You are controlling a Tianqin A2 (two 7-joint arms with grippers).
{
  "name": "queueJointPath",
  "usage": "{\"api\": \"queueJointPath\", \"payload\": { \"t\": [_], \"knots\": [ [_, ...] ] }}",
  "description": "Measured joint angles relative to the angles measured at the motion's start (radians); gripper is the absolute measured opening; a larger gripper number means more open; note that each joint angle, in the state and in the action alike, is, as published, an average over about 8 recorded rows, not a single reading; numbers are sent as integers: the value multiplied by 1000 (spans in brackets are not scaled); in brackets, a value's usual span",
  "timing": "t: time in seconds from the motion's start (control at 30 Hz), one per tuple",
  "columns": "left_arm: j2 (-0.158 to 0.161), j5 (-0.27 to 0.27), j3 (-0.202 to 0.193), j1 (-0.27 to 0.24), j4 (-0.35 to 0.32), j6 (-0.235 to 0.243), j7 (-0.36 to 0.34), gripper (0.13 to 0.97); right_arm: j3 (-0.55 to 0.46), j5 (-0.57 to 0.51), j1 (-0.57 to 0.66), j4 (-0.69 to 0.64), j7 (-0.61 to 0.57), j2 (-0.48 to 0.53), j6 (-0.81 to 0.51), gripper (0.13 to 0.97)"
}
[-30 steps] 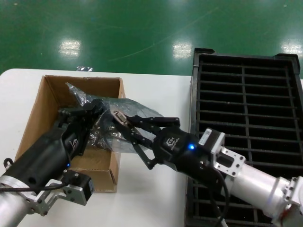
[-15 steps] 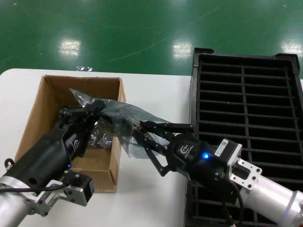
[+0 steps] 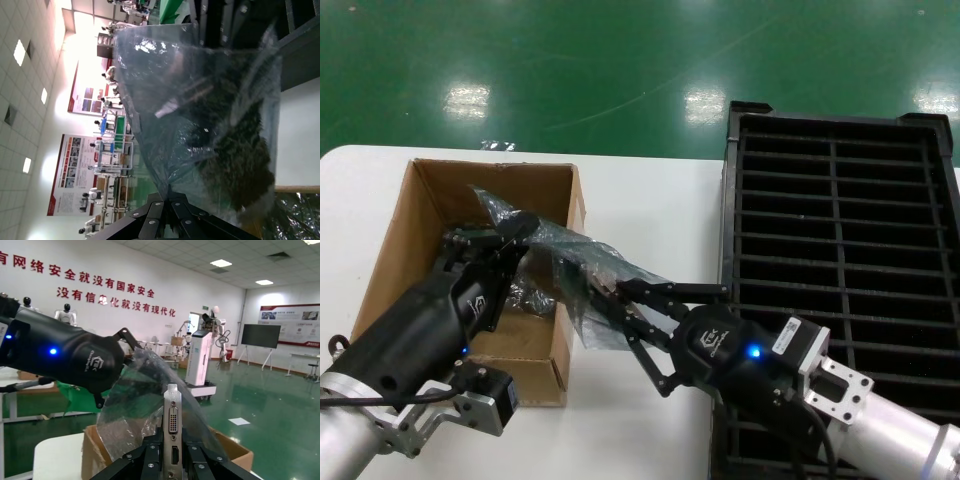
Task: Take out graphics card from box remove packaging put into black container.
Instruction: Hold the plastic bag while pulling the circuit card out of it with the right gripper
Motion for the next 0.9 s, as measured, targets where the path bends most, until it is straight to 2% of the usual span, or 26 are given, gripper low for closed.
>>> {"api": "queueJointPath", "payload": {
  "t": [0.4,0.63,0.9],
  "knots": [
    [0,0,0,0,0,0,0,138,-12,22,28,-33,35,-32,-7,193],
    [0,0,0,0,0,0,0,138,-18,16,54,-60,9,-58,-6,193],
    [0,0,0,0,0,0,0,138,-23,-12,60,-17,20,-28,6,193]
  ]
}}
